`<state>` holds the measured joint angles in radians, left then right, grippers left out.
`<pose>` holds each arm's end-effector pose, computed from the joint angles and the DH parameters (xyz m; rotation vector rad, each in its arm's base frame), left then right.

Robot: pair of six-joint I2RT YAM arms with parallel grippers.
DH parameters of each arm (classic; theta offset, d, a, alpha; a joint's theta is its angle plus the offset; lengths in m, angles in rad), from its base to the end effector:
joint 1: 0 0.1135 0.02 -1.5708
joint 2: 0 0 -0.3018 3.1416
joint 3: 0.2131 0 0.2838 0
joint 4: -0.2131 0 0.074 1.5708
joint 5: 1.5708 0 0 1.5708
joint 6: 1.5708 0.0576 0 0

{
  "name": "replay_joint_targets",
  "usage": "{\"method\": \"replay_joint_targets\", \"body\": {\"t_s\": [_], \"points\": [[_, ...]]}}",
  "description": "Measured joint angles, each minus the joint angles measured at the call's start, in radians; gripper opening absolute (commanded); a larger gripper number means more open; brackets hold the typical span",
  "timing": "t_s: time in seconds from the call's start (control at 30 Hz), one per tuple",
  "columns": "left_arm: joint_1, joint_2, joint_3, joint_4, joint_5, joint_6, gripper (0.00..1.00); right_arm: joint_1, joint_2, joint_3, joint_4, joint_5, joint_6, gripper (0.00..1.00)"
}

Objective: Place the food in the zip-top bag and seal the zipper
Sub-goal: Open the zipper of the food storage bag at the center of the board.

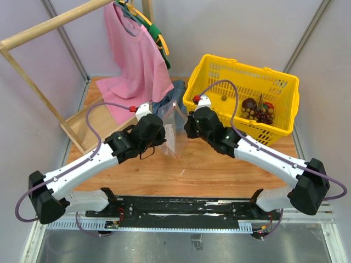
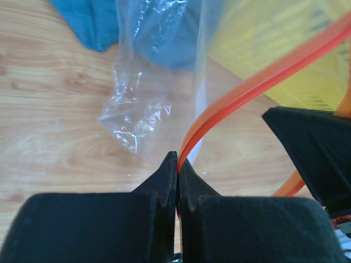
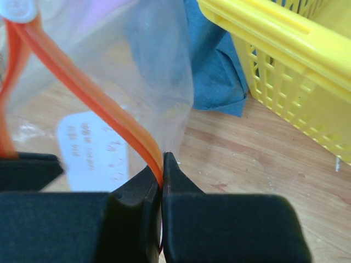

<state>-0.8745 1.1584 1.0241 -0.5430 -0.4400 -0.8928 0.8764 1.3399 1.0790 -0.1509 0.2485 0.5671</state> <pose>0.1986 -0.1993 0.3333 -0.2565 2.2042 -0.5041 0.2370 0.2625 0.3418 -0.1486 2.0302 0.6871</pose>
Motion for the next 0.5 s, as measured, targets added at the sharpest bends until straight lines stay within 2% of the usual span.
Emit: {"method": "replay_joint_targets", "body": {"t_s": [0.3, 0.5], "points": [[0.000, -0.029, 0.242, -0.344, -0.172, 0.032, 0.00, -0.075, 0.017, 0.000, -0.058, -0.020, -0.079, 0.00], [-0.005, 0.018, 0.282, -0.467, -0.193, 0.052, 0.00, -0.082, 0.085, 0.015, -0.056, -0.113, -0.124, 0.02]]}}
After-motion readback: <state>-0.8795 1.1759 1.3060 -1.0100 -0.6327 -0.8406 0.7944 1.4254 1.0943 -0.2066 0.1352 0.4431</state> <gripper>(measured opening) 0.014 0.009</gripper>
